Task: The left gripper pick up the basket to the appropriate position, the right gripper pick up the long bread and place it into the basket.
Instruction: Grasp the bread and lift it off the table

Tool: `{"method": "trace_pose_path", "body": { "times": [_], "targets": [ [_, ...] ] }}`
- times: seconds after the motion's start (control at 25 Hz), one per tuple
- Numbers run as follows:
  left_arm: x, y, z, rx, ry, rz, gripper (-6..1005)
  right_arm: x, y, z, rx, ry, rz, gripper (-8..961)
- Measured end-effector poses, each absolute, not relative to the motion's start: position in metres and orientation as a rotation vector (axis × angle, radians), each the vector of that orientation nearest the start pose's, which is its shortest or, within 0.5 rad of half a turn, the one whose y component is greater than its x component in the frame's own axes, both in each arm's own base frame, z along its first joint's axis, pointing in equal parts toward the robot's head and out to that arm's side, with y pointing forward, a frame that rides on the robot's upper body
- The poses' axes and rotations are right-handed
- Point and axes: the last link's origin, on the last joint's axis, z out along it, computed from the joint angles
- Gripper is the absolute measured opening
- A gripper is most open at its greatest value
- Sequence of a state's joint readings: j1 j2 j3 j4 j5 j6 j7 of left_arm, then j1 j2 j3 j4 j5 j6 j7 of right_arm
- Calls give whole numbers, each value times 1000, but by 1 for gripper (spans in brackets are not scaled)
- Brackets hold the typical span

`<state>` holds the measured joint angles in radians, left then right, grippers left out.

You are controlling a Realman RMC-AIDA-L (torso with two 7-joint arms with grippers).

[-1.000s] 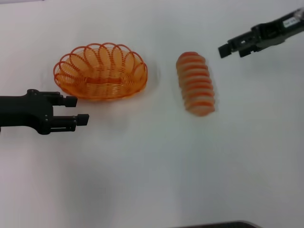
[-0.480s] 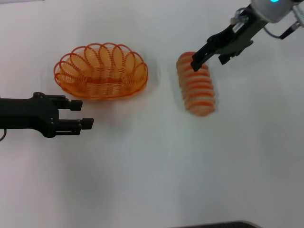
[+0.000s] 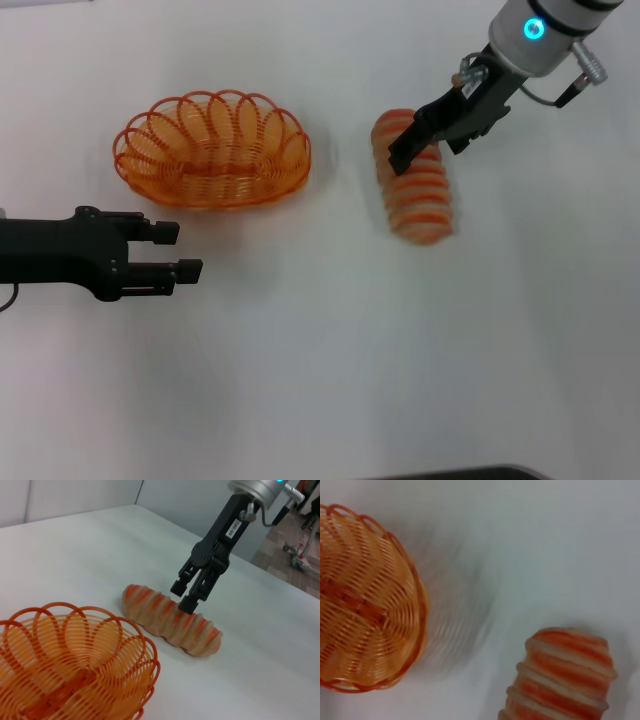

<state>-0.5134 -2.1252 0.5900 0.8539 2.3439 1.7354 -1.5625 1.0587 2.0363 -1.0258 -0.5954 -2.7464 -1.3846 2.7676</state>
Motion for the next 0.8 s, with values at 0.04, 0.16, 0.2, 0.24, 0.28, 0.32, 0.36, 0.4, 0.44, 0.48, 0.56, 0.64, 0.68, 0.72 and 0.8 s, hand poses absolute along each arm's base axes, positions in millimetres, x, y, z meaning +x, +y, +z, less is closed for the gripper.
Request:
{"method": "trace_pose_path", "body": {
  "times": [0.04, 0.16, 0.2, 0.24, 0.28, 0.32, 0.36, 0.4, 0.44, 0.48, 0.56, 0.64, 0.68, 0.72, 0.8],
  "targets": [
    [-276, 300, 6, -2889, -827, -412, 661, 180, 420, -27, -2338, 1483, -504, 917],
    [-276, 299, 4, -2894, -831, -412, 661, 179, 419, -35, -2341, 1464, -515, 916],
    [-275, 299, 3, -2896, -832, -412, 661, 178, 418, -37, -2343, 1456, -516, 916],
    [-275, 299, 2, -2898, -833, -413, 661, 178, 418, -39, -2345, 1448, -519, 916],
    [-275, 299, 2, -2898, -833, -413, 661, 178, 418, -41, -2346, 1441, -526, 916],
    [-275, 298, 2, -2898, -834, -413, 661, 178, 417, -43, -2345, 1435, -537, 886],
    [-276, 298, 2, -2898, -836, -413, 661, 179, 417, -44, -2344, 1429, -548, 857],
    [-276, 297, 2, -2897, -840, -413, 661, 179, 416, -46, -2342, 1423, -562, 827],
    [-277, 297, 1, -2895, -842, -412, 661, 180, 416, -47, -2340, 1416, -575, 797],
    [-278, 296, 1, -2894, -846, -412, 661, 181, 416, -48, -2338, 1410, -586, 768],
    [-279, 295, 0, -2893, -853, -414, 661, 182, 415, -49, -2336, 1405, -599, 703],
    [-280, 294, 0, -2893, -858, -415, 660, 181, 415, -48, -2337, 1403, -601, 633],
    [-280, 294, -1, -2892, -860, -415, 660, 181, 414, -48, -2339, 1403, -604, 598],
    [-281, 293, -1, -2891, -863, -416, 660, 182, 414, -48, -2341, 1403, -606, 563],
    [-282, 292, -1, -2889, -868, -416, 660, 182, 413, -47, -2342, 1404, -610, 543]
  ]
}}
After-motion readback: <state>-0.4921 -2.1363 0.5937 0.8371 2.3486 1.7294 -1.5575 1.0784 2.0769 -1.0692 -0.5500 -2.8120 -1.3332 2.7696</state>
